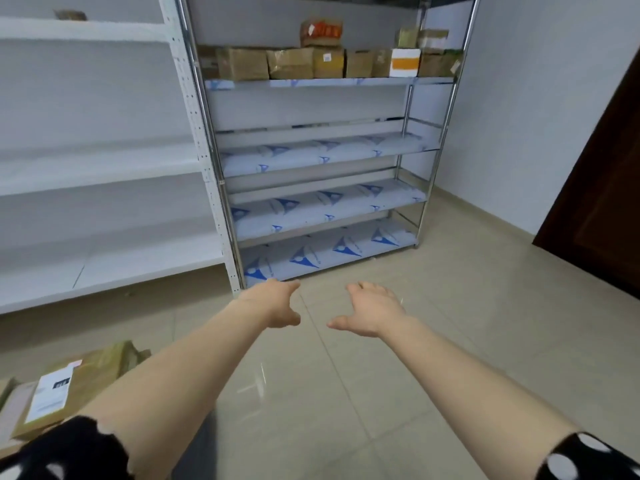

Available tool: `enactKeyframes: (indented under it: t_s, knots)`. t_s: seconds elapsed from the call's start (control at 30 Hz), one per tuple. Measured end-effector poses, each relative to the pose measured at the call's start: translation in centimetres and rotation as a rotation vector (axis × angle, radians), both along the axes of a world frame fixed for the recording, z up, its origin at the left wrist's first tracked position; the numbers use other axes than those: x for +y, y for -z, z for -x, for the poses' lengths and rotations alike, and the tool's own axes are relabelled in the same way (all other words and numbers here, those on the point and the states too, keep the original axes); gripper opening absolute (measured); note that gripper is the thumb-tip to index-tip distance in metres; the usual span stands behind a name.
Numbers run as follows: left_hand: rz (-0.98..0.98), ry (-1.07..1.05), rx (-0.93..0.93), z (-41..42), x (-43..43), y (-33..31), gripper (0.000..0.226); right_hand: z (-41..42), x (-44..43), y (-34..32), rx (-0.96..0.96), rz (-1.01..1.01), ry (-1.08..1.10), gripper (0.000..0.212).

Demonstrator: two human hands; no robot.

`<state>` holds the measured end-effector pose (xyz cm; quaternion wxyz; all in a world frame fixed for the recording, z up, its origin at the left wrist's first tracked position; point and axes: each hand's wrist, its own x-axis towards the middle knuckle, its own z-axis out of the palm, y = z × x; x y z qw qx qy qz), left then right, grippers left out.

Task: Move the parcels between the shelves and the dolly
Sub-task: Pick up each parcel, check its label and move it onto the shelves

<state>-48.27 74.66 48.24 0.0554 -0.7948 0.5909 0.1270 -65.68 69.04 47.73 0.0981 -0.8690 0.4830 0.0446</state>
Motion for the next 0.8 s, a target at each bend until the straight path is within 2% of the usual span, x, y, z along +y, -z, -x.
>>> enactKeyframes:
  t_s: [0.3,0.5,0.8]
  knots:
    - [0.153,0.004,-0.073,-4.4,-16.9,-6.8,0.076,-4.4,-17.0,-5.7,-0.124,0.095,-0.059,0.074]
    - [0.284,-0.021,-0.152,-13.2,-29.8,-12.9,0.074,-13.5,-30.7,-11.2,-0.279,0.128,-0.082,0.059]
    - [0.404,-0.111,-0.251,-26.0,-46.0,-20.6,0.075,-26.6,-48.3,-18.0,-0.395,0.174,-0.171,0.047]
